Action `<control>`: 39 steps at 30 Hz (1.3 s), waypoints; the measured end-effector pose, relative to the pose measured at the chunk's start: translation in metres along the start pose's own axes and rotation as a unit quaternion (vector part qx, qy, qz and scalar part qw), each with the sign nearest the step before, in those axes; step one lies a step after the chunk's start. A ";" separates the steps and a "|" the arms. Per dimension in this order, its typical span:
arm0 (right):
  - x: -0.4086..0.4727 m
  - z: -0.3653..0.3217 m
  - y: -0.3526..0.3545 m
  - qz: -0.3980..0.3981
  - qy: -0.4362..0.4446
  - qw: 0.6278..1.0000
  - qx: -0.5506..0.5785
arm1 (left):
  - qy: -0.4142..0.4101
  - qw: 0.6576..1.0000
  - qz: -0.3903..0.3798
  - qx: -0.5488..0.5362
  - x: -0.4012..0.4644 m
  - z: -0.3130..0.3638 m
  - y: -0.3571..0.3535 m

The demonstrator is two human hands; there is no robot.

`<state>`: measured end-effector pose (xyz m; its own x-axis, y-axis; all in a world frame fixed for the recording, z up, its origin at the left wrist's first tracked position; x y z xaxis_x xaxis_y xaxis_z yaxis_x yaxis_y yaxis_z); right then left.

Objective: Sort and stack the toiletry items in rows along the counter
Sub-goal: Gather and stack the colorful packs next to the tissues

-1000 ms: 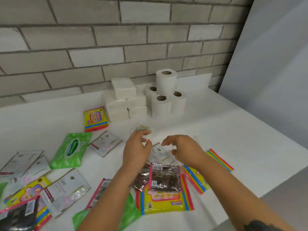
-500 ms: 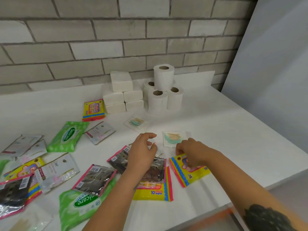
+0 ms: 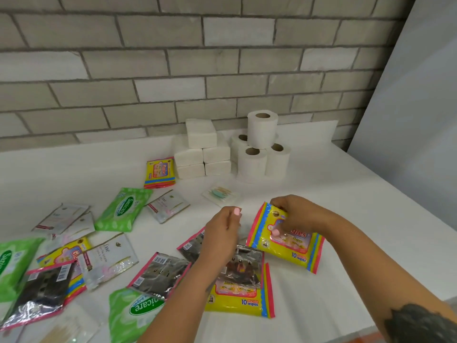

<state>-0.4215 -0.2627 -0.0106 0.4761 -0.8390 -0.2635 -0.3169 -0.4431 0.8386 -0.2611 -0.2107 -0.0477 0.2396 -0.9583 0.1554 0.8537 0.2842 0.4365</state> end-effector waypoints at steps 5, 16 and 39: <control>0.023 -0.037 0.004 0.067 0.009 0.969 0.238 | 0.043 0.996 -0.018 -0.075 0.007 -0.008 0.024; 0.103 -0.131 -0.036 0.107 0.007 0.915 0.390 | 0.061 0.986 -0.054 -0.144 0.051 -0.058 0.110; 0.210 -0.233 -0.080 0.289 0.242 0.919 -0.118 | 0.191 0.977 -0.061 -0.068 0.233 -0.173 0.193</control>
<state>-0.1053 -0.3298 -0.0224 0.6103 -0.6492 0.4539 -0.4726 0.1615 0.8664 0.0391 -0.3843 -0.0802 0.2645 -0.9332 -0.2433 0.9343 0.1855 0.3045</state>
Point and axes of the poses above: each hand's wrist, its own x-axis towards the middle knuckle, its own y-axis out of the back of the hand, z = x × y, the point moved 8 cm from there along x, towards the middle knuckle
